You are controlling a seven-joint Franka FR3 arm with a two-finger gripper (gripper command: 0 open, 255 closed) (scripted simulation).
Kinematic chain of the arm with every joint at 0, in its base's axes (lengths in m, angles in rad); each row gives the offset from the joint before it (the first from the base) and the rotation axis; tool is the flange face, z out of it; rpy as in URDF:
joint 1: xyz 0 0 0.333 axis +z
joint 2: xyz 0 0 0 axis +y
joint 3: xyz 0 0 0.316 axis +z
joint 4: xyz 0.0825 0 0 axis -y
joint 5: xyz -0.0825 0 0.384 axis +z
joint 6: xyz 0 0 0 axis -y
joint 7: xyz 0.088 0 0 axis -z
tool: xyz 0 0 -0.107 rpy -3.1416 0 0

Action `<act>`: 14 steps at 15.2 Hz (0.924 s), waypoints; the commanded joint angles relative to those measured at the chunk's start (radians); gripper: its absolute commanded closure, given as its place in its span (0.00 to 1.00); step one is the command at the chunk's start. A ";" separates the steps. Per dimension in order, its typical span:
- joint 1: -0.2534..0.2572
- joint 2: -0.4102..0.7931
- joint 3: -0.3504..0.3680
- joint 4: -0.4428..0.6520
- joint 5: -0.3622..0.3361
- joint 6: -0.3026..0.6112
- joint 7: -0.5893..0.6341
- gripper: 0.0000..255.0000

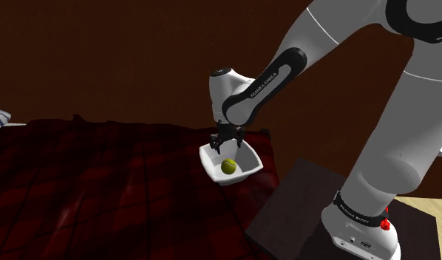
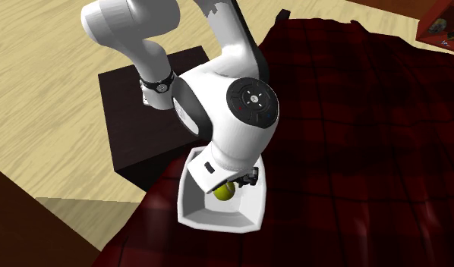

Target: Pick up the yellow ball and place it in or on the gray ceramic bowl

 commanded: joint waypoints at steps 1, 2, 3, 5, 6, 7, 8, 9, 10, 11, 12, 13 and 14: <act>0.000 0.000 0.000 0.000 0.000 0.000 0.000 0.00; 0.000 0.000 0.000 0.000 0.000 0.000 0.000 0.00; 0.002 -0.025 0.003 0.010 0.015 -0.034 -0.010 0.00; 0.006 -0.072 0.008 0.034 0.040 -0.103 -0.028 0.00; 0.008 -0.089 0.009 0.046 0.049 -0.130 -0.033 0.00; 0.008 -0.089 0.009 0.046 0.049 -0.130 -0.033 0.00; 0.008 -0.089 0.009 0.046 0.049 -0.130 -0.033 0.00; 0.008 -0.089 0.009 0.046 0.049 -0.130 -0.033 0.00; 0.008 -0.089 0.009 0.046 0.049 -0.130 -0.033 0.00; 0.008 -0.089 0.009 0.046 0.049 -0.130 -0.033 0.00; 0.008 -0.089 0.009 0.046 0.049 -0.130 -0.033 0.00; 0.008 -0.089 0.009 0.046 0.049 -0.130 -0.033 0.00; 0.008 -0.089 0.009 0.046 0.049 -0.130 -0.033 0.00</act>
